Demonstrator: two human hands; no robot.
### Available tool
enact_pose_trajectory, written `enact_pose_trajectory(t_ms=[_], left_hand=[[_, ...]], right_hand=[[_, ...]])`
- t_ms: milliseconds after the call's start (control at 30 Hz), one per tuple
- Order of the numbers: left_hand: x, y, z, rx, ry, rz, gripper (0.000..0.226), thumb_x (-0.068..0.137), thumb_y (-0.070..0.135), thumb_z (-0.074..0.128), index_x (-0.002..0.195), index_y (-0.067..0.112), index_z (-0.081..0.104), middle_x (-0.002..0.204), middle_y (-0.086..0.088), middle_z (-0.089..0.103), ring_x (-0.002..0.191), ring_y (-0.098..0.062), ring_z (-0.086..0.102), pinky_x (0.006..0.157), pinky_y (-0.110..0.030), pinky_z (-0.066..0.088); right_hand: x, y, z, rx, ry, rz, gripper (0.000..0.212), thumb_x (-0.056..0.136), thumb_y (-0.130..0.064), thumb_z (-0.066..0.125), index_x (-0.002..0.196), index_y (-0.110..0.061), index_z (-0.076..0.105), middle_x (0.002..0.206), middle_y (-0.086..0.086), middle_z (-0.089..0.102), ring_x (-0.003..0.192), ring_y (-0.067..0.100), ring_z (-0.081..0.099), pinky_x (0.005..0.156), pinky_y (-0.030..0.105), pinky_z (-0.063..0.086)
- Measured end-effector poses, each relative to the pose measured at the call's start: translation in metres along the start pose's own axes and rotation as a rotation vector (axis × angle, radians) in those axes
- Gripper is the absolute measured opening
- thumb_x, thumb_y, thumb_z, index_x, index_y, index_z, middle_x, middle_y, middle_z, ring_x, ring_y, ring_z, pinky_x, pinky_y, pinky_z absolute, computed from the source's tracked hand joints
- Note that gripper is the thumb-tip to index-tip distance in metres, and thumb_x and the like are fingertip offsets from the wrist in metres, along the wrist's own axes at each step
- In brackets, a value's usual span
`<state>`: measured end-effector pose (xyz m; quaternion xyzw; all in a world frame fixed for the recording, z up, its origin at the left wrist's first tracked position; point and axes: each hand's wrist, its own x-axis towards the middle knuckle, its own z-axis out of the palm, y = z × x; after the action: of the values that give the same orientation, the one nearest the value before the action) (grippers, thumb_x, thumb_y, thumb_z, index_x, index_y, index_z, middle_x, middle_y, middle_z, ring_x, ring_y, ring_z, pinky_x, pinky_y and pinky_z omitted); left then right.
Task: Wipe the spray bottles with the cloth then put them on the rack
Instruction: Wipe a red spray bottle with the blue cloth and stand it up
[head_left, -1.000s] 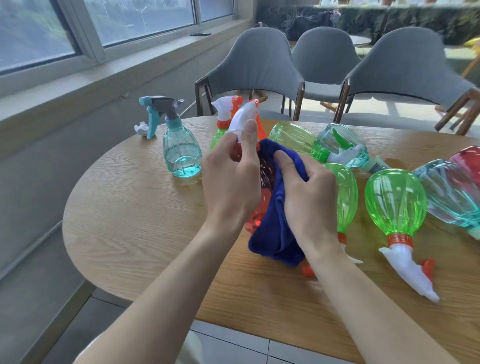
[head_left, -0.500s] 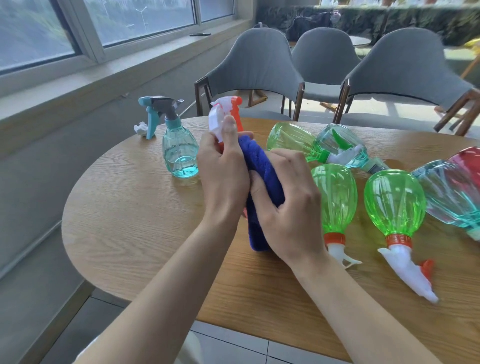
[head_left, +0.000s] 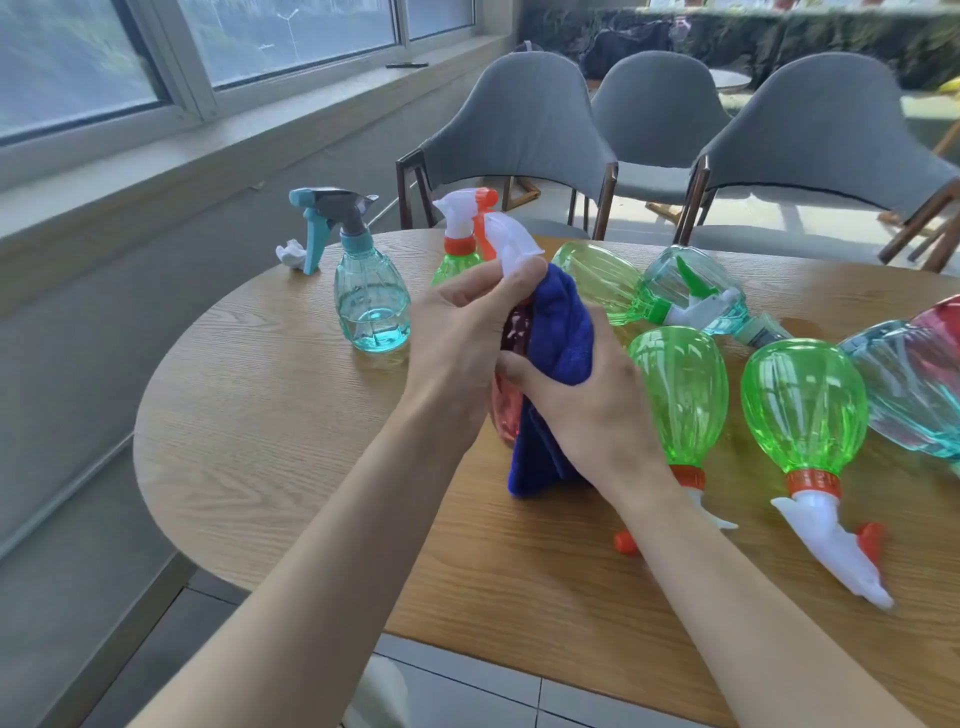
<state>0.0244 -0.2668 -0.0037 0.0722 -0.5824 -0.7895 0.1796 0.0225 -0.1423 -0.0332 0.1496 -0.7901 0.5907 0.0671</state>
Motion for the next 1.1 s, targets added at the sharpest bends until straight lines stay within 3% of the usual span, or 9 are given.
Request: enact_pose_trajectory(t_ms=[67, 200, 367, 500, 767, 833, 900, 1000, 1100], left_hand=[[0.003, -0.001, -0.004, 0.036, -0.045, -0.032, 0.023, 0.096, 0.023, 0.079, 0.11, 0.004, 0.082, 0.093, -0.008, 0.078, 0.08, -0.014, 0.072, 0.072, -0.028, 0.056], [0.007, -0.001, -0.011, 0.061, -0.103, -0.124, 0.047, 0.088, 0.038, 0.086, 0.128, 0.013, 0.078, 0.125, -0.007, 0.078, 0.114, -0.021, 0.076, 0.1, -0.041, 0.059], [0.0, 0.003, -0.006, 0.077, -0.103, -0.224, 0.037, 0.095, 0.042, 0.079, 0.112, 0.01, 0.083, 0.108, -0.013, 0.082, 0.103, -0.03, 0.079, 0.096, -0.044, 0.062], [-0.001, 0.0, -0.005, 0.091, -0.205, -0.327, 0.038, 0.096, 0.052, 0.076, 0.103, 0.015, 0.085, 0.108, -0.014, 0.081, 0.1, -0.031, 0.079, 0.101, -0.048, 0.059], [-0.006, -0.002, -0.002, -0.028, -0.114, -0.244, 0.036, 0.102, 0.042, 0.071, 0.115, 0.01, 0.082, 0.112, -0.016, 0.08, 0.1, -0.026, 0.078, 0.088, -0.039, 0.063], [-0.004, -0.005, -0.001, -0.008, -0.052, -0.202, 0.04, 0.096, 0.048, 0.078, 0.114, 0.014, 0.084, 0.128, -0.013, 0.077, 0.109, -0.023, 0.076, 0.098, -0.042, 0.062], [0.0, -0.007, -0.002, 0.009, 0.028, -0.169, 0.048, 0.087, 0.056, 0.083, 0.115, 0.017, 0.084, 0.136, -0.007, 0.073, 0.112, -0.02, 0.075, 0.102, -0.041, 0.06], [0.002, -0.008, -0.005, -0.051, 0.085, -0.137, 0.025, 0.098, 0.041, 0.078, 0.102, 0.017, 0.085, 0.097, -0.002, 0.076, 0.084, -0.015, 0.068, 0.084, -0.034, 0.056], [-0.002, -0.005, -0.003, -0.108, 0.067, -0.12, 0.018, 0.102, 0.03, 0.073, 0.102, 0.015, 0.084, 0.091, -0.004, 0.075, 0.081, -0.014, 0.068, 0.079, -0.029, 0.058]], right_hand=[[0.002, 0.001, -0.002, 0.081, -0.015, 0.049, 0.047, 0.079, -0.047, 0.091, 0.117, -0.036, 0.064, 0.102, -0.013, 0.075, 0.098, 0.007, 0.071, 0.094, 0.038, 0.058], [0.002, -0.005, -0.005, 0.399, -0.072, 0.175, 0.03, 0.085, -0.024, 0.088, 0.112, -0.025, 0.074, 0.102, -0.001, 0.08, 0.097, 0.02, 0.077, 0.097, 0.047, 0.061], [-0.001, -0.011, -0.01, 0.603, -0.135, 0.3, 0.024, 0.091, -0.015, 0.079, 0.114, -0.013, 0.075, 0.111, 0.026, 0.074, 0.089, 0.032, 0.072, 0.09, 0.058, 0.06], [0.003, -0.007, -0.012, 0.662, -0.03, 0.364, 0.01, 0.093, -0.012, 0.073, 0.101, -0.016, 0.076, 0.09, 0.015, 0.071, 0.081, 0.029, 0.067, 0.077, 0.045, 0.059], [0.004, -0.006, -0.011, 0.431, -0.042, 0.155, 0.01, 0.103, -0.02, 0.065, 0.109, -0.018, 0.073, 0.084, 0.0, 0.063, 0.075, 0.014, 0.06, 0.067, 0.033, 0.054], [0.001, -0.004, -0.007, 0.238, -0.065, 0.019, 0.016, 0.106, -0.032, 0.058, 0.112, -0.021, 0.068, 0.081, -0.013, 0.061, 0.075, 0.01, 0.058, 0.074, 0.034, 0.051], [-0.006, -0.001, -0.001, 0.033, -0.106, -0.137, 0.028, 0.107, -0.042, 0.046, 0.118, -0.025, 0.065, 0.096, -0.014, 0.067, 0.091, 0.01, 0.063, 0.087, 0.035, 0.051], [-0.014, 0.004, 0.009, -0.224, -0.097, -0.362, 0.043, 0.111, -0.04, 0.036, 0.135, -0.016, 0.063, 0.137, -0.001, 0.061, 0.129, 0.017, 0.057, 0.11, 0.034, 0.044], [-0.009, 0.007, 0.008, -0.224, -0.036, -0.399, 0.034, 0.112, -0.033, 0.046, 0.134, -0.014, 0.063, 0.134, -0.002, 0.062, 0.124, 0.014, 0.06, 0.106, 0.03, 0.047]])
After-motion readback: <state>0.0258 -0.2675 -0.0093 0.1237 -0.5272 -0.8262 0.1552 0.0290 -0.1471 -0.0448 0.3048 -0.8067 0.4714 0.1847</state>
